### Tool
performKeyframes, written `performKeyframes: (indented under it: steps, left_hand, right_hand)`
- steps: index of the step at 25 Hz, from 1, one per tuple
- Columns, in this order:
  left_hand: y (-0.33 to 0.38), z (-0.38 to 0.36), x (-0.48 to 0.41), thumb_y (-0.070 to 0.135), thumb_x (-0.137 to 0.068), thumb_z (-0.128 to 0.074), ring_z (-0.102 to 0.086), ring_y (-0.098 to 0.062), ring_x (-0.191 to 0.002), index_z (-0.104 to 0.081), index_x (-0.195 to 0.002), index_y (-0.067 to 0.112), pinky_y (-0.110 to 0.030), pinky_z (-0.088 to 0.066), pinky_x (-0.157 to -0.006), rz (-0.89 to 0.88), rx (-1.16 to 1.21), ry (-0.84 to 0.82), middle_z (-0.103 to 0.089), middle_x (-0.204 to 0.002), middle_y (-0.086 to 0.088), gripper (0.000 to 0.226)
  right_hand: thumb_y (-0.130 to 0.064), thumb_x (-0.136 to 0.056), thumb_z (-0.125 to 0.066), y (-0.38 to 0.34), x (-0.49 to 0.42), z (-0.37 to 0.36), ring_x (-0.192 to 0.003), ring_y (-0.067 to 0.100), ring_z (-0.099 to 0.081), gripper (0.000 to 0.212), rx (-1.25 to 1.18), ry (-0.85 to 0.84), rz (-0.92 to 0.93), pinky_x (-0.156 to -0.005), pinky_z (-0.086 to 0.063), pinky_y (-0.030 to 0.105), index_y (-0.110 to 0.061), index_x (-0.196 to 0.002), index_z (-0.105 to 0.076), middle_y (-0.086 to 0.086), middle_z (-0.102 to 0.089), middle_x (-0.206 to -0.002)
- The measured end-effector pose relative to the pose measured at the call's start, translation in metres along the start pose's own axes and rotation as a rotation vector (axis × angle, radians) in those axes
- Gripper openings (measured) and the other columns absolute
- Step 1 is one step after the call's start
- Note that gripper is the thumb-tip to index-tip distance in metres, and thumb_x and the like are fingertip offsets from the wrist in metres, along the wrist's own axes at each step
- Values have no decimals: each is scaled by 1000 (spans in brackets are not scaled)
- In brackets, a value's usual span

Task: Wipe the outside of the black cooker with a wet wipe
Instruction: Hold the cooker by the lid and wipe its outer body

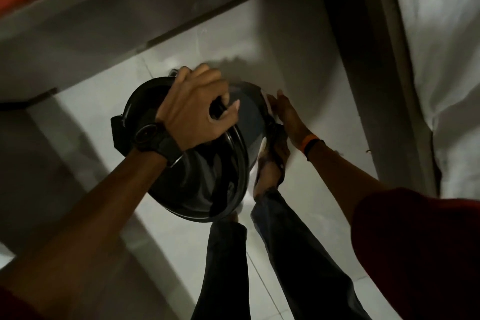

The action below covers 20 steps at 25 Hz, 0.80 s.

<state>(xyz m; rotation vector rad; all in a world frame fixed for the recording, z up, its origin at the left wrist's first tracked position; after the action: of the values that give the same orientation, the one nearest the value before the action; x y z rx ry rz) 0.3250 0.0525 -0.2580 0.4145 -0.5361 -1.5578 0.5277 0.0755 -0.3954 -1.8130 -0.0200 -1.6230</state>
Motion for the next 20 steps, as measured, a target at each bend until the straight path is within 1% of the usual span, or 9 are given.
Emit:
performKeyframes:
  steps: [2,4,7,10,12,15,17,18,20]
  left_hand:
    - [-9,3,4,30,-85,-59,-51,-20,-75,-49,-62,16,-37,-35,-77,89,41,-23,-53,-68,2,29]
    - [-20,9,4,24,-83,-58,-50,-18,-69,-45,-57,15,-37,-38,-76,172,83,-28,-49,-62,4,30]
    - [-32,17,8,15,-79,-56,-45,-21,-58,-40,-50,9,-34,-40,-69,238,110,27,-43,-53,1,34]
    - [-36,14,16,11,-78,-56,-44,-23,-53,-41,-48,3,-29,-38,-67,249,137,38,-42,-49,-2,34]
    - [-45,12,21,11,-78,-57,-46,-23,-54,-45,-49,1,-27,-38,-64,299,196,60,-46,-50,-9,32]
    - [-71,10,22,12,-81,-58,-39,-14,-53,-44,-49,0,-28,-33,-59,499,350,109,-42,-49,-15,37]
    - [-95,11,19,12,-85,-59,-30,-6,-48,-39,-48,6,-27,-30,-56,662,442,192,-33,-43,8,42]
    - [-106,16,19,11,-87,-58,-30,-5,-47,-41,-50,6,-26,-31,-55,742,495,268,-33,-40,10,40]
    - [-108,31,23,8,-88,-51,-43,-9,-55,-49,-54,9,-30,-38,-63,741,549,420,-46,-49,15,34]
  right_hand:
    - [-59,-101,-43,1,17,-16,-143,15,-49,55,-99,-18,53,-117,-42,32,-39,-152,-45,-4,-45,-162]
    - [-47,-103,-50,0,53,-51,-157,12,-29,46,55,-144,327,-131,-24,38,-58,-147,-41,-21,-32,-166]
    - [-41,-111,-30,-5,78,-78,-160,0,-7,49,300,-300,685,-134,-7,33,-47,-159,-24,-26,-15,-170]
    - [-53,-108,-25,-27,16,-37,-160,12,-18,56,325,43,282,-132,-14,41,-35,-161,-26,-7,-21,-172]
    - [-53,-109,-24,-34,3,-22,-161,19,-20,57,400,113,138,-132,-12,44,-33,-162,-26,-6,-21,-172]
    - [-47,-108,-27,-33,58,-62,-160,4,-16,50,319,-137,504,-133,-13,39,-41,-158,-30,-26,-23,-167]
    - [-38,-110,-25,-12,108,-88,-161,3,-7,51,399,-300,762,-133,-7,34,-35,-161,-23,-24,-15,-170]
    - [-33,-111,-25,-4,113,-88,-163,8,-4,52,470,-296,823,-133,-5,35,-29,-163,-20,-16,-12,-173]
    - [-26,-111,-29,-6,89,-68,-164,16,0,56,497,-146,701,-134,-7,39,-22,-164,-14,-5,-5,-175]
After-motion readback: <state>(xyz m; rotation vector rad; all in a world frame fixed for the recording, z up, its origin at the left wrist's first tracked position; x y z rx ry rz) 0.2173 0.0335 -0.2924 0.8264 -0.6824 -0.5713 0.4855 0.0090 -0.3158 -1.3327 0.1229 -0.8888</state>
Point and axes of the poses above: each hand's wrist, its own x-axis away from the middle knuckle, its own z-axis out of the back of the hand, y = z × x, the point moved 5 cm from there along -x, towards the middle knuckle
